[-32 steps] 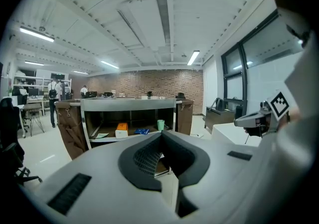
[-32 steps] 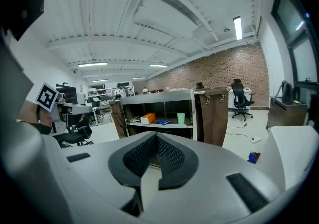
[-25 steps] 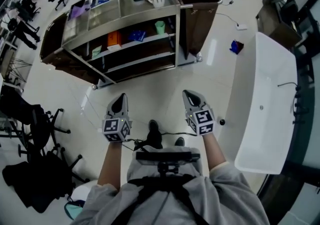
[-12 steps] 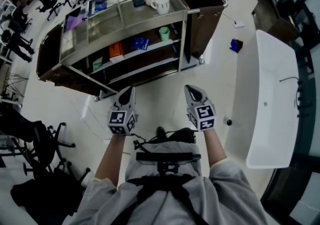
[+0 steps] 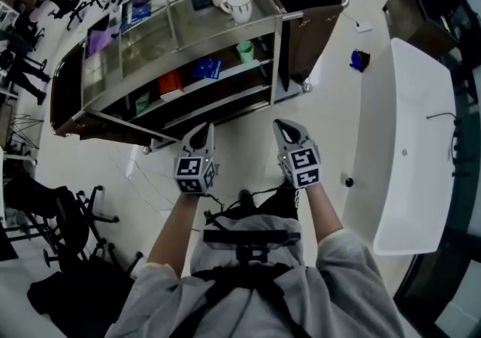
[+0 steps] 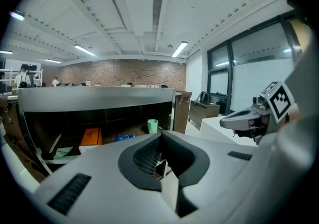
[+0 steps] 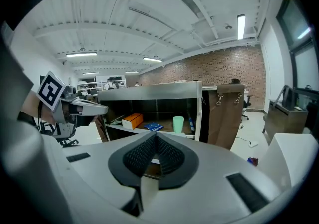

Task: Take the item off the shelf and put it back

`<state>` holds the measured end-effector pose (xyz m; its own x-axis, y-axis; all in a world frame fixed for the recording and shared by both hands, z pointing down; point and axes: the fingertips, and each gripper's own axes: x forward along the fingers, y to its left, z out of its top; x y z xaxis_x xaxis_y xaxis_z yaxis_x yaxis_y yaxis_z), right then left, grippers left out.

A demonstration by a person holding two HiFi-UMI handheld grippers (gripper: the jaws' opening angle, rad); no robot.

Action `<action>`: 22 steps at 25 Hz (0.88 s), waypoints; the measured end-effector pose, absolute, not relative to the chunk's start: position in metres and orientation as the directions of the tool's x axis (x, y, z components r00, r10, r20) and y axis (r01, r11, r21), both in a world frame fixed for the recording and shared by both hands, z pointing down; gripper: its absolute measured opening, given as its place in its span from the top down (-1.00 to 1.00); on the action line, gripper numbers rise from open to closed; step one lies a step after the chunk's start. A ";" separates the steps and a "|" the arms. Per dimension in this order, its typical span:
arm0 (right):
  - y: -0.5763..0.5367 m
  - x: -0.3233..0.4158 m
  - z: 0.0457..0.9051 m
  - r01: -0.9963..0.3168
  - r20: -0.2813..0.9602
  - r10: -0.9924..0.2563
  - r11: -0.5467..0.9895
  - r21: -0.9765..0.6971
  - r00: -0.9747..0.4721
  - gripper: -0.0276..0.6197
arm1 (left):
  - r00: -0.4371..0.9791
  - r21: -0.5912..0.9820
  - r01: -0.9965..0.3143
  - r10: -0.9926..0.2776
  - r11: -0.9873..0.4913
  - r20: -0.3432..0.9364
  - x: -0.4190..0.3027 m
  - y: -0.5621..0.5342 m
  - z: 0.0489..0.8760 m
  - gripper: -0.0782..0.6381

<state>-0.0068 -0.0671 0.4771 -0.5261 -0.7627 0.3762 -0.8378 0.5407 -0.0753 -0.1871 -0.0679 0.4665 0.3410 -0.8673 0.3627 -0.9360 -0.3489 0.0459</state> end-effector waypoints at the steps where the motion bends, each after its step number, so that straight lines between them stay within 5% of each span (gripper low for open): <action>1: -0.072 -0.005 0.479 -0.835 0.385 -0.756 0.546 -0.077 -0.529 0.89 | 0.334 0.056 -0.939 -0.865 -0.339 0.374 -0.183 -0.073 0.471 0.76; 8: -0.110 0.011 0.485 -0.821 0.416 -0.727 0.563 -0.095 -0.546 0.89 | 0.295 0.039 -0.949 -0.838 -0.313 0.460 -0.152 -0.119 0.493 0.76; 22: -0.166 0.012 0.528 -0.781 0.461 -0.656 0.605 -0.153 -0.598 0.89 | 0.291 -0.061 -0.912 -0.744 -0.406 0.601 -0.098 -0.268 0.554 -0.14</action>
<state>0.0116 -0.1657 0.5279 -0.5981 -0.6559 0.4606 -0.7814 0.6048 -0.1534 -0.0983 -0.2684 0.5544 0.2914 -0.7443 0.6009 -0.9118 -0.4061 -0.0610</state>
